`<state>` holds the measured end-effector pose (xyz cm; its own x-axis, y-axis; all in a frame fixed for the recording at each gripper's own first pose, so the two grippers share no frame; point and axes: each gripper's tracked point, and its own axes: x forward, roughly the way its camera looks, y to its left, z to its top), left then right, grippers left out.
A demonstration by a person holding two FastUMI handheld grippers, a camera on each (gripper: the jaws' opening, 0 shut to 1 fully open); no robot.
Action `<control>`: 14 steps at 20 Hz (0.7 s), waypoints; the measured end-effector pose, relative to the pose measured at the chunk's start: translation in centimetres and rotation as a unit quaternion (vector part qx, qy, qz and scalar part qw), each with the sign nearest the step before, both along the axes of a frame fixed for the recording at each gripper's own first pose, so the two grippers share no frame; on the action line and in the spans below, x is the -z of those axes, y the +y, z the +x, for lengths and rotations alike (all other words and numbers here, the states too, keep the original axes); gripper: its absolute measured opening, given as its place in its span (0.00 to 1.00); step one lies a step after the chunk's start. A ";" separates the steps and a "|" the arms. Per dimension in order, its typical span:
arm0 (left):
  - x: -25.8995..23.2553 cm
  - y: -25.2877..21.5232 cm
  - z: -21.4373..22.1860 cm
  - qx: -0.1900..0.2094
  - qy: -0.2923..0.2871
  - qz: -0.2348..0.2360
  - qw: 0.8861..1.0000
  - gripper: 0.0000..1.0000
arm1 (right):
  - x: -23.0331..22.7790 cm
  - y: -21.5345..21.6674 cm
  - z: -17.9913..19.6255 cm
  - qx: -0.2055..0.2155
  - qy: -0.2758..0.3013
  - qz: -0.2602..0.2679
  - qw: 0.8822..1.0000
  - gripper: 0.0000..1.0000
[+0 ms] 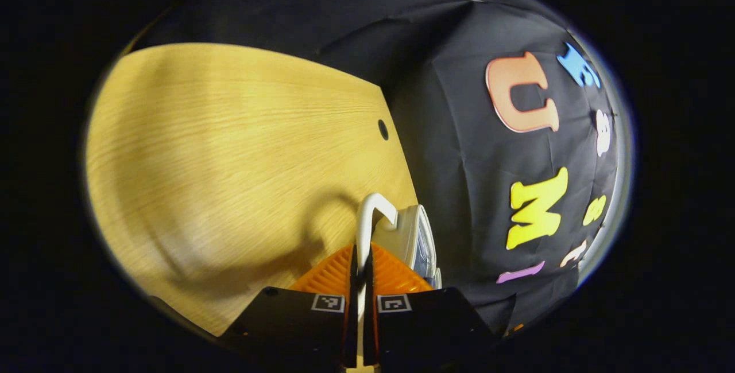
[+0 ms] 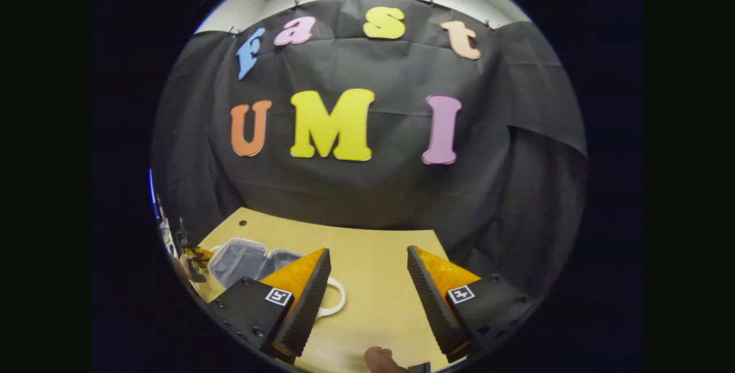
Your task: First open the suitcase, pack the skin care products into it, and then close the suitcase.
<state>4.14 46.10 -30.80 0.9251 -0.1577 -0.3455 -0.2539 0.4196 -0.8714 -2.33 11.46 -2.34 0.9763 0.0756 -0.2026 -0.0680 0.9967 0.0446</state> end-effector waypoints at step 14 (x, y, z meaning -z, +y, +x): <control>-20.1 -9.7 1.9 0.023 -0.103 0.288 0.952 0.03 | -1.3 -10.4 0.8 0.014 -0.054 0.013 0.998 0.79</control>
